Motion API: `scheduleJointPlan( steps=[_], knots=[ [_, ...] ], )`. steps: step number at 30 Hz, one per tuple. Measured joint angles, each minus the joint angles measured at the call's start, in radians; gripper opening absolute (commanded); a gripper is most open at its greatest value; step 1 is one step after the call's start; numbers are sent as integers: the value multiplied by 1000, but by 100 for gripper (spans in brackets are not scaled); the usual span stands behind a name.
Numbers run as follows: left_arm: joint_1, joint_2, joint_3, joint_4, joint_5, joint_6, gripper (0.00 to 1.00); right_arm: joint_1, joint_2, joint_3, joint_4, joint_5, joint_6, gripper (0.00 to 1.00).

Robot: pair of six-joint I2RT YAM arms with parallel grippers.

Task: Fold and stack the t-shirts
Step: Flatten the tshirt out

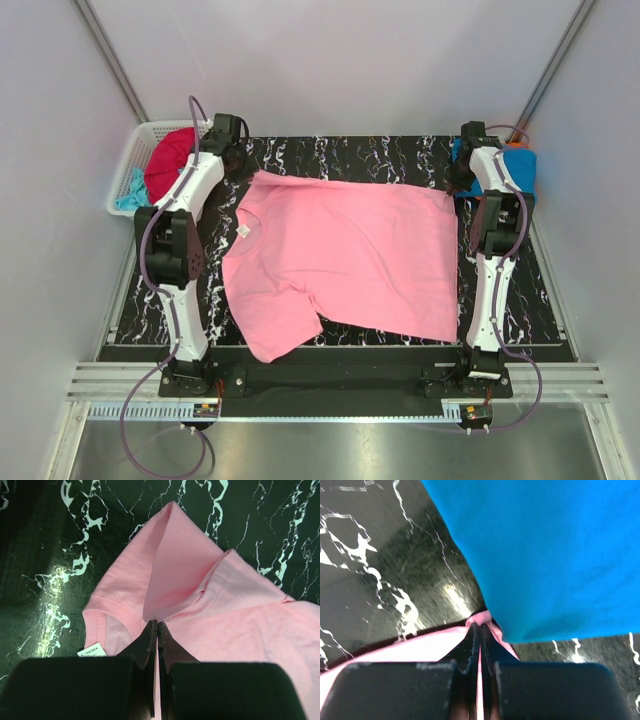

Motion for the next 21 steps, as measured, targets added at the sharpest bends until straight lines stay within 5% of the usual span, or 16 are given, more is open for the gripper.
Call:
scheduleJointPlan(
  steps=[21],
  knots=[
    [6, -163, -2, -30, -17, 21, 0, 0, -392, -218, -10, 58, -53, 0]
  ],
)
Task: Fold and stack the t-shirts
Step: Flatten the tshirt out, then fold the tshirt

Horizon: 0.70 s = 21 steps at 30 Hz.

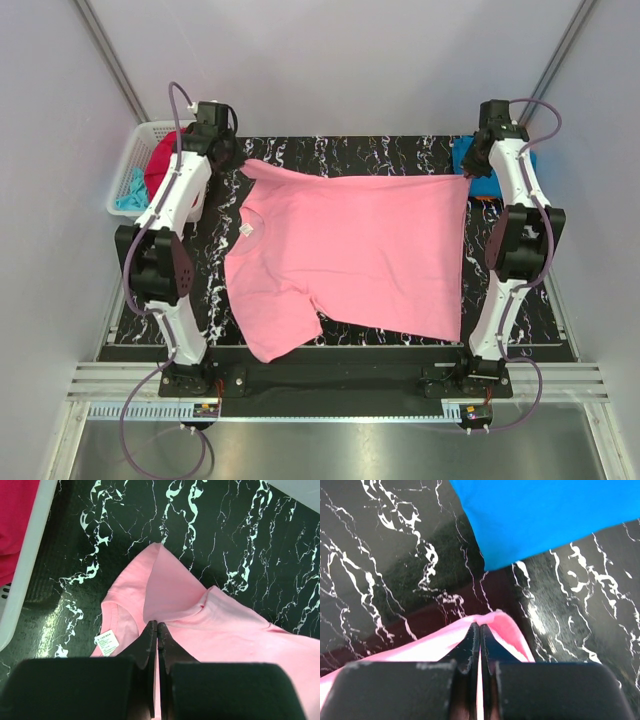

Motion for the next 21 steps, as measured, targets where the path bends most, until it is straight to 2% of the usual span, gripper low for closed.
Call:
scheduleJointPlan(
  steps=[7, 21],
  knots=[
    [0, -92, -47, -12, -14, 0, 0, 0, -92, -123, 9, -8, 2, 0],
    [0, -301, -272, -24, -45, -31, 0, 0, -340, -399, 20, -18, 14, 0]
  ],
)
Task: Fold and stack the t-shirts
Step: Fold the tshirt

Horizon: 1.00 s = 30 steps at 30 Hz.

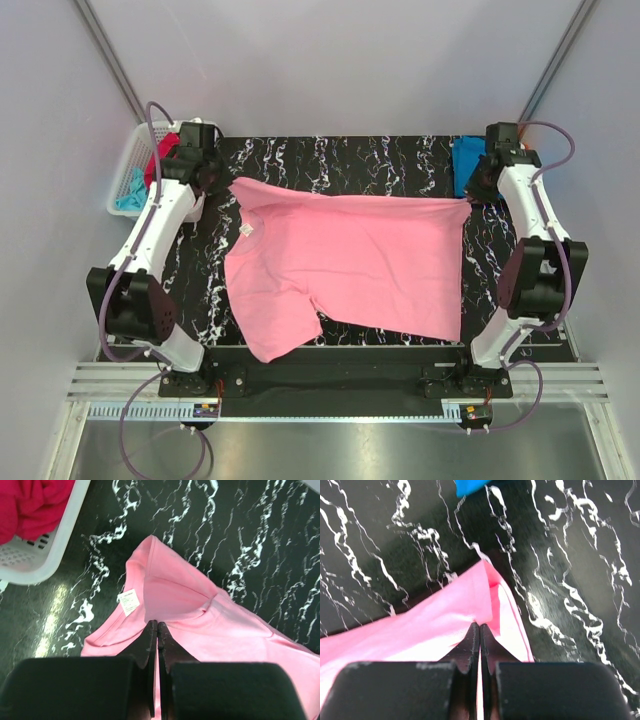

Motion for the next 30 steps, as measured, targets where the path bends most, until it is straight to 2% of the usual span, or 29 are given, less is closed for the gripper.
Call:
scheduleJointPlan(
  steps=[21, 22, 23, 24, 26, 30],
  knots=[
    [-7, -113, -154, -55, -33, -55, 0, 0, -196, -322, 15, -38, 47, 1],
    [-11, -118, -163, -61, -35, -63, 5, 0, -205, -336, 14, -43, 51, 7],
    [-16, -121, -174, -64, -36, -69, 13, 0, -213, -349, 14, -46, 56, 32],
    [-21, -124, -194, -66, -37, -78, 20, 0, -220, -361, 14, -53, 65, 38],
    [-31, -126, -238, -76, -37, -101, 23, 0, -231, -382, 13, -65, 65, 47],
    [-60, -136, -355, -95, -55, -164, 23, 0, -278, -439, 10, -68, 77, 42]
  ],
)
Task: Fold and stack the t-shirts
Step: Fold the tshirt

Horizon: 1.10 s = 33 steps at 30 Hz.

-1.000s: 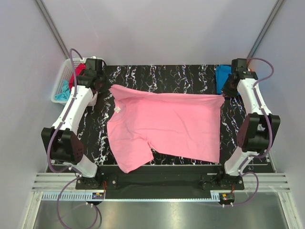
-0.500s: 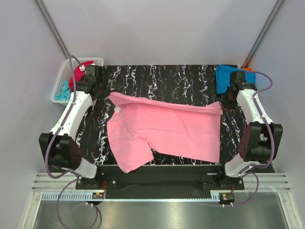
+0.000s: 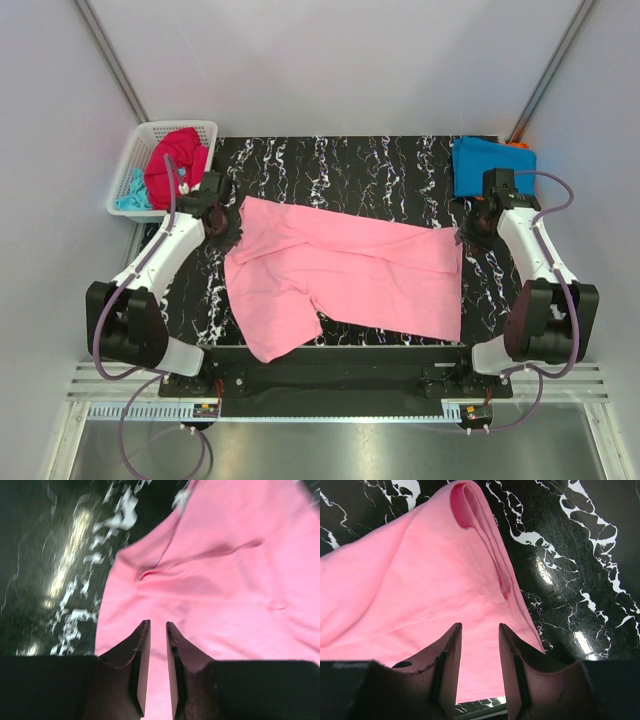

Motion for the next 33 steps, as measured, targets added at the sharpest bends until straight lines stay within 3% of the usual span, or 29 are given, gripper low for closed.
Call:
scheduleJointPlan(
  steps=[5, 11, 21, 33],
  knots=[
    [-21, -47, -74, -50, -45, -84, 23, 1, -60, -9, -3, 1, 11, 39],
    [-34, -44, 0, -18, -26, -79, 23, 3, -28, 19, 8, -18, 19, 39],
    [-68, 328, 280, 66, 151, 19, 17, 68, 183, 80, 88, -85, 17, 40],
    [-67, 652, 506, 25, 170, 45, 14, 137, 392, 178, 132, -103, 14, 38]
  ],
)
